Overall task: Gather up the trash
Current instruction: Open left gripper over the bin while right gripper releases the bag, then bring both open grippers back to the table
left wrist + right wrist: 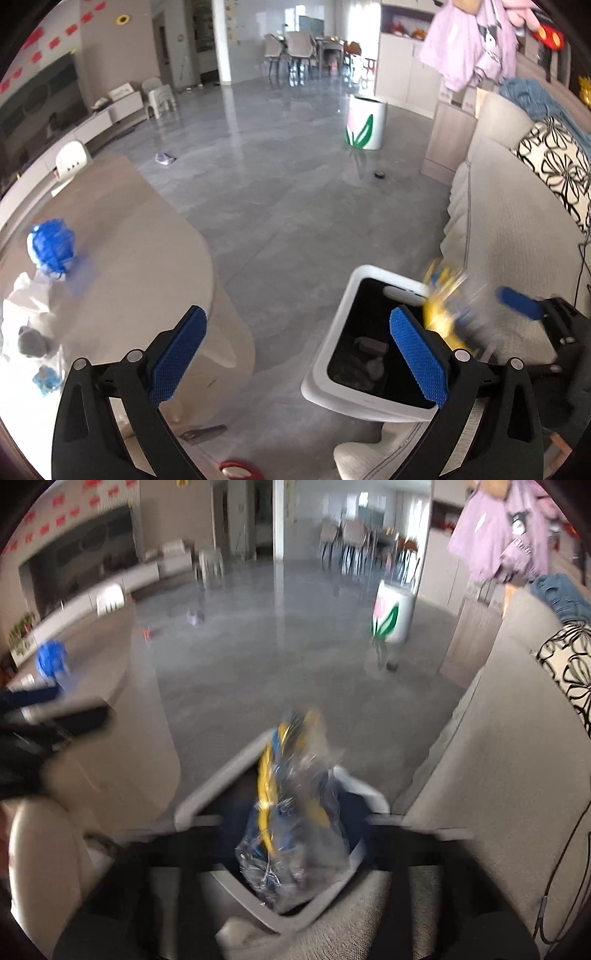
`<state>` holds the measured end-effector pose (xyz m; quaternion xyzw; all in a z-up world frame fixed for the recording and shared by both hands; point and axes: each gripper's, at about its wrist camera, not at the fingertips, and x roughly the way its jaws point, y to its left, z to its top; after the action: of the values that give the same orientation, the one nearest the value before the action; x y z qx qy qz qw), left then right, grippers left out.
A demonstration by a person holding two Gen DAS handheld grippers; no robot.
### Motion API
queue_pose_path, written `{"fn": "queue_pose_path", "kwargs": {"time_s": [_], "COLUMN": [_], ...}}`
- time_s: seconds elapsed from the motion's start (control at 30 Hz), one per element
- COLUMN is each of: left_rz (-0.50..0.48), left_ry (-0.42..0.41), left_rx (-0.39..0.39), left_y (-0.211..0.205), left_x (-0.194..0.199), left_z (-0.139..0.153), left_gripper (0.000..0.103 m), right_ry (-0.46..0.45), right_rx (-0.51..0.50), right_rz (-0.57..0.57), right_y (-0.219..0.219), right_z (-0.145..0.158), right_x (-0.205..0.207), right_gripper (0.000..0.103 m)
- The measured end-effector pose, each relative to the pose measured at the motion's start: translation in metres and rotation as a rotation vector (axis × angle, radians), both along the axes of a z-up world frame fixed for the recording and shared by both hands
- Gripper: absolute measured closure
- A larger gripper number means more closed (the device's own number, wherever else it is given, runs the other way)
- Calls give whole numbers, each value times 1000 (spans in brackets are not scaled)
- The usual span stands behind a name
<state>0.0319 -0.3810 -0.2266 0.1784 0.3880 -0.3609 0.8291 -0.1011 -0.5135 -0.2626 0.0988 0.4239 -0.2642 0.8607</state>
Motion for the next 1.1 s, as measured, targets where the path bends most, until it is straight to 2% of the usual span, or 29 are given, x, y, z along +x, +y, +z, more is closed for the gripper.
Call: {"fn": "queue_pose_path", "kwargs": {"time_s": [0.07, 0.13, 0.23, 0.4, 0.63, 0.9, 1.1], "left_rz": [11, 27, 47, 108, 230, 386, 495], "left_ry": [-1, -12, -22, -48, -82, -119, -117], "left_rx": [-7, -16, -38, -64, -105, -139, -147], "left_y": [3, 12, 31, 65, 123, 190, 233], "left_x": [3, 5, 9, 22, 43, 71, 98], "left_z": [1, 5, 11, 27, 46, 60, 53], "left_gripper": [5, 5, 5, 5, 5, 5, 5], "right_ry": [35, 17, -48, -191, -285, -320, -342], "right_rx": [-12, -23, -27, -51, -133, -154, -153], "right_rz": [2, 0, 10, 78, 234, 390, 472], "right_y": [0, 4, 10, 36, 85, 144, 182], "right_z": [-1, 5, 24, 74, 124, 141, 149], "right_x": [3, 2, 0, 7, 44, 85, 113], "right_gripper": [5, 5, 5, 5, 5, 5, 5]}}
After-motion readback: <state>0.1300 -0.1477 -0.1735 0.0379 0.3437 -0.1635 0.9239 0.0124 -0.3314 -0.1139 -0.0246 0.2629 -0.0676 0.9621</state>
